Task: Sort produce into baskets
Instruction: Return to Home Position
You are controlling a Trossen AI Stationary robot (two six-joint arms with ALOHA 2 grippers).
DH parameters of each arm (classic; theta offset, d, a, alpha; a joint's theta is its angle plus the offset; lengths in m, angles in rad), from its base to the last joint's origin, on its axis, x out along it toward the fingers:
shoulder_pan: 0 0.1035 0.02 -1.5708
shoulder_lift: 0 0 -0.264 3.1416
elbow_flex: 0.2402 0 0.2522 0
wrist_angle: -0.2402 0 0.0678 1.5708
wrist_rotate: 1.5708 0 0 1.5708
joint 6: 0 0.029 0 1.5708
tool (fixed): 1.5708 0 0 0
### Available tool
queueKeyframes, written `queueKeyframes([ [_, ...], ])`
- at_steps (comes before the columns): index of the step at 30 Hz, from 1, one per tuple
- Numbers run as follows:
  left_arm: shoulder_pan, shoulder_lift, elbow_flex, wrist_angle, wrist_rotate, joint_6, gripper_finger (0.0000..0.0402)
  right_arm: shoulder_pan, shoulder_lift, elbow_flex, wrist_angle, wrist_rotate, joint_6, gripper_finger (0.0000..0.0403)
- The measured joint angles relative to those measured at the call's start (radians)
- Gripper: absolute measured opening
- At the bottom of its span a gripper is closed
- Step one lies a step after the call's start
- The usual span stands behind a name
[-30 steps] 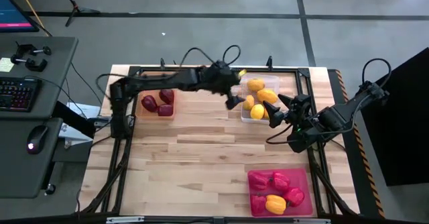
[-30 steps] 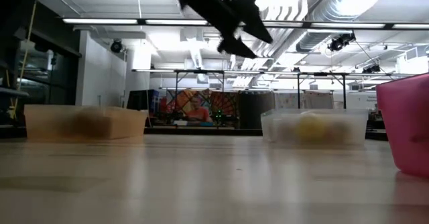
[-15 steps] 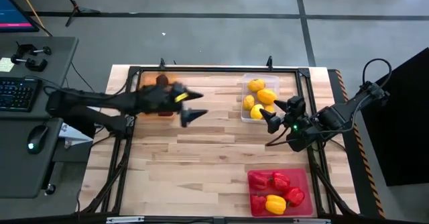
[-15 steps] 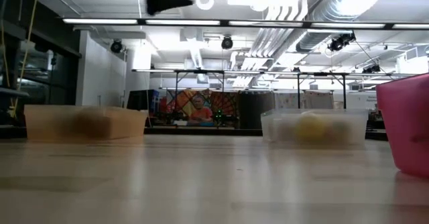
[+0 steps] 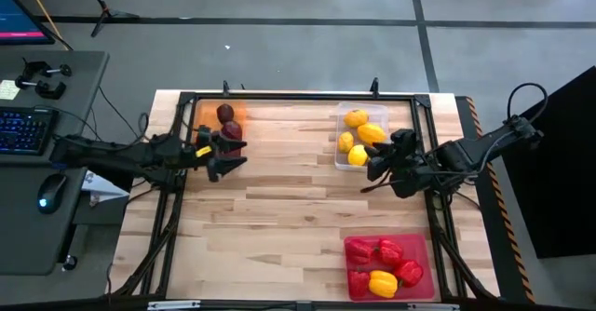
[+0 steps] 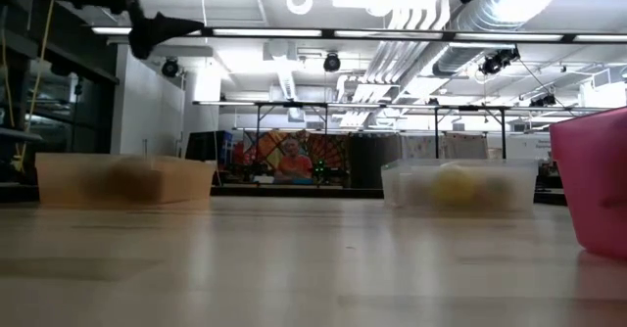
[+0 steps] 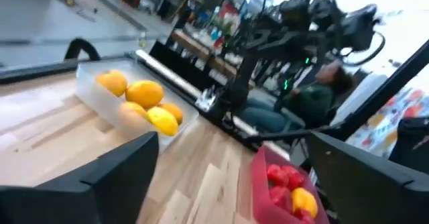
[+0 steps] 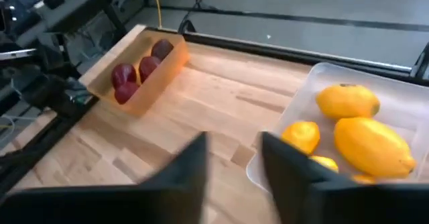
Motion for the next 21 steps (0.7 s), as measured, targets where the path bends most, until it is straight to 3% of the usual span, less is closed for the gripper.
queueKeyframes([
  [3, -0.022, -0.085, -0.078, 0.041, -0.02, 0.029, 0.0319, 0.0, 0.0, 0.0, -0.017, -0.023, -0.001, 0.0038],
  [4, -0.028, -0.112, -0.104, 0.053, -0.021, 0.038, 0.0299, 0.0, 0.0, 0.0, -0.028, -0.036, -0.002, 0.002],
  [14, -0.032, -0.359, -0.361, 0.185, -0.036, 0.084, 0.0027, 0.019, -0.004, -0.048, -0.073, -0.295, 0.083, 0.0007],
  [18, -0.028, -0.428, -0.398, 0.149, -0.042, 0.062, 0.0016, 0.046, -0.03, -0.164, 0.057, -0.385, 0.11, 0.0001],
  [21, -0.028, -0.452, -0.398, 0.143, -0.053, 0.114, 0.0007, 0.059, -0.085, -0.3, 0.249, -0.422, 0.088, 0.0001],
])
